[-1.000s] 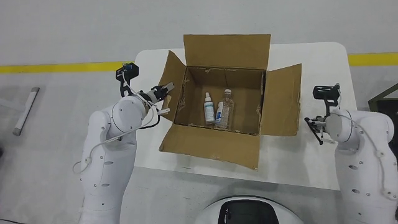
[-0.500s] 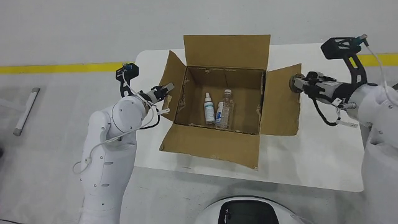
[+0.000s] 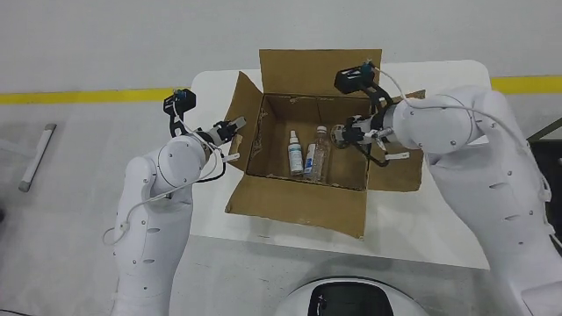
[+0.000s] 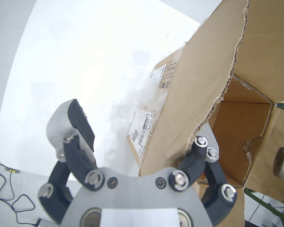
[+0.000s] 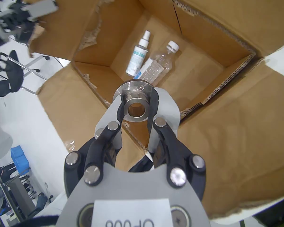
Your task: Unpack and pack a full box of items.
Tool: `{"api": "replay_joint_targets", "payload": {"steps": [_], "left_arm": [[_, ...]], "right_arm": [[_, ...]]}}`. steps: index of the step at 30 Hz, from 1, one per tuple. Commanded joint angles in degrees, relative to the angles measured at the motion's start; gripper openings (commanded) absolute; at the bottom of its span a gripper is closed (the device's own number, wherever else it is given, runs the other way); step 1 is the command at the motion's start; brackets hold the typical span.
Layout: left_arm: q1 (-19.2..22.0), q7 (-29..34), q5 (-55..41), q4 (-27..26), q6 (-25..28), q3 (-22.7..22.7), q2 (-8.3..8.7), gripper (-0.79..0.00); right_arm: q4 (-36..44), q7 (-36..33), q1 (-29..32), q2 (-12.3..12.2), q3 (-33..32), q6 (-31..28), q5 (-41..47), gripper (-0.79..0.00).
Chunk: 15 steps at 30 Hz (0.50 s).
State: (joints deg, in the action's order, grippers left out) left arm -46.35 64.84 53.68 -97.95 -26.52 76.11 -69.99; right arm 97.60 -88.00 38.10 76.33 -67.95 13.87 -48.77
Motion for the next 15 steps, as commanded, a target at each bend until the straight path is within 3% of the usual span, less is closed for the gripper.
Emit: {"api": "replay_joint_targets", "payload": {"steps": [1,9,15], "left_arm": [[0.0,0.0,0.0,0.0,0.0,0.0,0.0,0.0],[0.0,0.0,0.0,0.0,0.0,0.0,0.0,0.0],[0.0,0.0,0.0,0.0,0.0,0.0,0.0,0.0]], "right_arm": [[-4.13,0.0,-1.02,-0.2,2.22,0.47,-0.43,-0.785],[-12.27,0.0,-4.08,-0.52,7.29,-0.06,4.11,-0.785],[-15.19,0.06,-5.03,-0.45,11.92,0.84,-0.23,-0.785]]}}
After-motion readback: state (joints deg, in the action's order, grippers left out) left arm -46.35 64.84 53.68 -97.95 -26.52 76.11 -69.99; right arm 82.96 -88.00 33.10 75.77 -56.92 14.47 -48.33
